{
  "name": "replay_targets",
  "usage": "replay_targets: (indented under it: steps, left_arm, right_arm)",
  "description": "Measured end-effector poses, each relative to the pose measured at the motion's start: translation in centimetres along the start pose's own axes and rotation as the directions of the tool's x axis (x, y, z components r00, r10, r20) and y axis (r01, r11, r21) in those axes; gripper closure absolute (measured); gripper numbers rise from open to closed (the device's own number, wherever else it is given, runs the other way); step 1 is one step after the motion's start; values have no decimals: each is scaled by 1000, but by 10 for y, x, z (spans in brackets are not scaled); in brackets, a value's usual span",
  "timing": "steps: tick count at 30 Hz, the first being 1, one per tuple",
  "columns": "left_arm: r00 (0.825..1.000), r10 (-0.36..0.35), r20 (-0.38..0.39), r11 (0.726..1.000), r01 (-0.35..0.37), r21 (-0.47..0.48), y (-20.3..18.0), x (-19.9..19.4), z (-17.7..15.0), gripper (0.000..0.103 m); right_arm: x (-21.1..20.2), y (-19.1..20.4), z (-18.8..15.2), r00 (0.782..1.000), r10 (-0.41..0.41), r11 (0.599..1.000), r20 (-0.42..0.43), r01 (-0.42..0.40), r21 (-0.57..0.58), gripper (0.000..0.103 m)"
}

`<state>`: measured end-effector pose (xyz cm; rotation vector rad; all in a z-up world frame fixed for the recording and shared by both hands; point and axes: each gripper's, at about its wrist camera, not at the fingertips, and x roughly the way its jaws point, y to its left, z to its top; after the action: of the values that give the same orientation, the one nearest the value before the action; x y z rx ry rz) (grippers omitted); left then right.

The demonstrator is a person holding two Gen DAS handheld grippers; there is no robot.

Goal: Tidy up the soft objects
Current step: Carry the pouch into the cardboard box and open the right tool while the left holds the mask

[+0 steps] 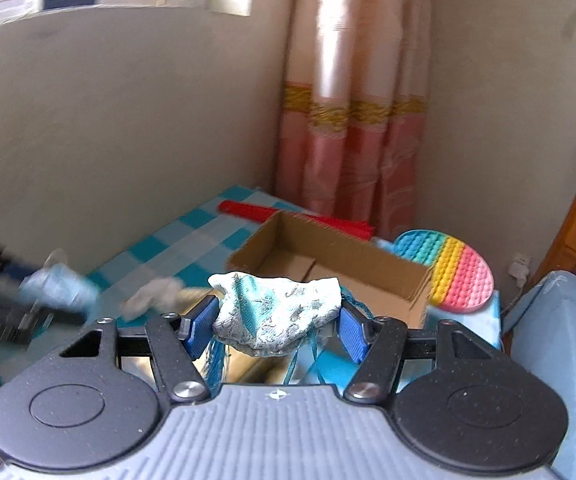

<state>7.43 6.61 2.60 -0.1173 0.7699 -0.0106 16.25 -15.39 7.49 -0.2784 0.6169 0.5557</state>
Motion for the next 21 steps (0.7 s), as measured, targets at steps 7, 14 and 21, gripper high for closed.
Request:
replay_targets:
  steps: [7, 14, 21]
  left_arm:
    - [999, -38, -12, 999, 38, -2, -7, 4, -6, 44]
    - [999, -37, -21, 999, 36, -26, -1, 9, -10, 44]
    - [999, -37, -27, 998, 36, -45, 6, 12, -12, 43]
  right_arm:
    - [36, -36, 39, 996, -79, 993, -31, 82, 81, 35]
    - [75, -65, 69, 983, -163, 969, -80, 175, 173, 35]
    - [106, -80, 61, 980, -134, 947, -147, 171, 272, 6]
